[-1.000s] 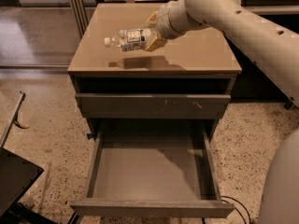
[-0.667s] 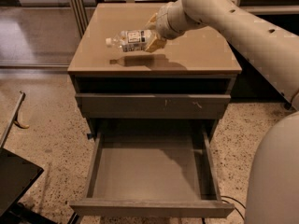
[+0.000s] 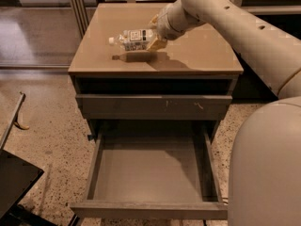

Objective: Pick blue plastic bottle from middle drawer and place on counter

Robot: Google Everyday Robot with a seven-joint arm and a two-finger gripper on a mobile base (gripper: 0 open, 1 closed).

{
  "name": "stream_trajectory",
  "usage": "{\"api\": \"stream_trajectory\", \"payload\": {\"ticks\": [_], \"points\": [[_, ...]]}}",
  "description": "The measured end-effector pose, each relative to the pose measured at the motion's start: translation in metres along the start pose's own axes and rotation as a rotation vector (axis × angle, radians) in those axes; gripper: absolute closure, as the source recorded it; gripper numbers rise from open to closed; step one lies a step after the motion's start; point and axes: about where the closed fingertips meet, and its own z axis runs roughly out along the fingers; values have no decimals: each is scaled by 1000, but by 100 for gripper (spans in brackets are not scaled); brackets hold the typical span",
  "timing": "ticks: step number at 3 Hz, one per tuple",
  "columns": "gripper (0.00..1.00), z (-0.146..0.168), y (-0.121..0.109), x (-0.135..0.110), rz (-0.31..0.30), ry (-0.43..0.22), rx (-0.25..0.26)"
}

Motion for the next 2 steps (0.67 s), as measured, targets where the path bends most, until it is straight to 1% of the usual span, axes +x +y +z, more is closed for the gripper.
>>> {"api": "stream_trajectory", "payload": {"ticks": [1, 2], "points": [[11, 2, 3, 3, 6, 13, -24], [0, 2, 6, 6, 10, 23, -38]]}}
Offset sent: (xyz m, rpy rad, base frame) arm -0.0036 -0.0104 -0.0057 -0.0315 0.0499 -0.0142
